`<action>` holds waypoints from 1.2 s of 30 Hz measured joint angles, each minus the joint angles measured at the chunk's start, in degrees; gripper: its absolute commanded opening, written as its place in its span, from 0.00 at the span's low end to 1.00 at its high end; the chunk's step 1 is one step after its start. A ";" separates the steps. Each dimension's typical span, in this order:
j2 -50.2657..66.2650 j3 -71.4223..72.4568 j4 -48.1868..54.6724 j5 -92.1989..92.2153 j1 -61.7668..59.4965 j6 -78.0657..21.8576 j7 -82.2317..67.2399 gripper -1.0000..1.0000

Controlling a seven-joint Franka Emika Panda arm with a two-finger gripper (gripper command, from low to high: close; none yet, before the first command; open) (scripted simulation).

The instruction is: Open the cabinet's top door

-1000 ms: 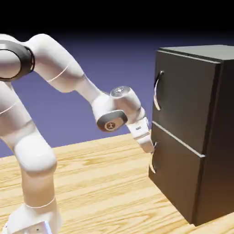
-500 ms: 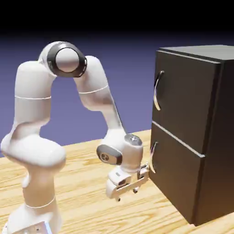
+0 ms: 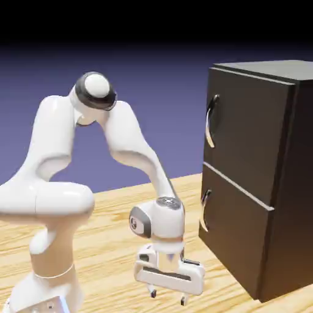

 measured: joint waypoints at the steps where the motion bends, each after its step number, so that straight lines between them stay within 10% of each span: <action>1: 2.08 -1.74 0.04 2.24 1.82 -0.56 1.86 0.50; 25: 51.92 -43.39 0.95 56.02 45.42 -13.96 46.46 0.50; 31: 51.20 -42.66 7.50 60.62 37.85 -15.53 46.05 0.50; 32: 50.96 -42.45 8.56 61.23 36.52 -15.75 45.88 0.00; 36: 51.10 -43.97 4.58 61.94 38.58 -20.68 43.48 0.00</action>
